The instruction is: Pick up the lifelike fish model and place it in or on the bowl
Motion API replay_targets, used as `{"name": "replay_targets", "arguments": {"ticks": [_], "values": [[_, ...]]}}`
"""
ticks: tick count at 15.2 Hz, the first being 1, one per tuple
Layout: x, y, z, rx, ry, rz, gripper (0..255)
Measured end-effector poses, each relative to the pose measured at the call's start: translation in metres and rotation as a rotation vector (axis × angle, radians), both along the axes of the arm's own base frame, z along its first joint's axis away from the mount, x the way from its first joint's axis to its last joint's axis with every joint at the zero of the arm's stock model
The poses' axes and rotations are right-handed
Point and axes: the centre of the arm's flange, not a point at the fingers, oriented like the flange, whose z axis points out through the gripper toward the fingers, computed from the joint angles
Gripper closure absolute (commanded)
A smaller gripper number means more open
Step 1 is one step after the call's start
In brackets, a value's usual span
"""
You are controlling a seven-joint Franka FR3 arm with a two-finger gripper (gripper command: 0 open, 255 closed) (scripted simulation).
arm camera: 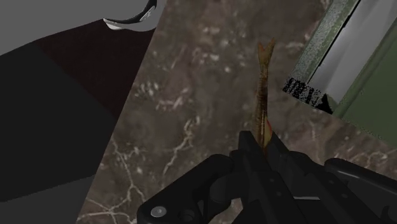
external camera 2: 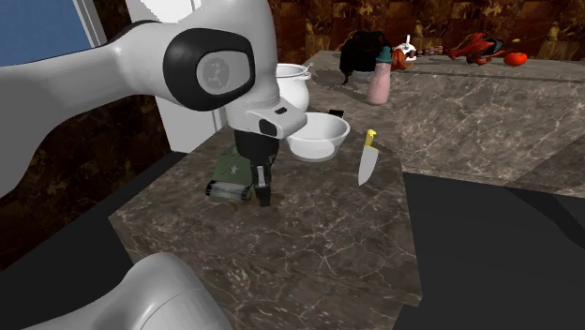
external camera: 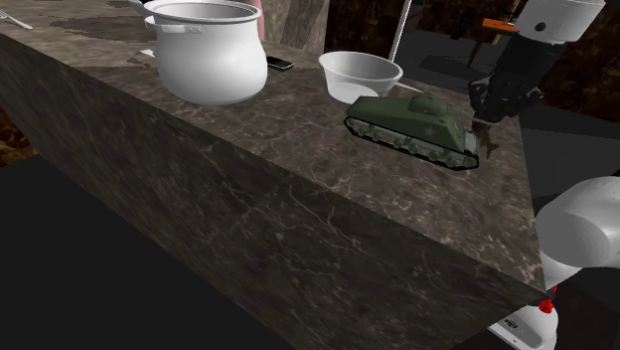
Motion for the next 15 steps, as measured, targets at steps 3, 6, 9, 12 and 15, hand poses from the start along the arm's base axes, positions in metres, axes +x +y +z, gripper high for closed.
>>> {"name": "replay_targets", "arguments": {"ticks": [3,6,9,12,15], "values": [[0.001,0.000,0.015,0.000,0.000,0.000,255],[-0.001,0.000,0.031,0.000,0.000,0.000,255],[-0.001,0.000,0.046,0.000,0.001,0.000,255],[0.001,-0.001,0.062,0.000,0.001,0.000,255],[0.001,-0.001,0.078,0.000,0.000,0.000,255]]}}
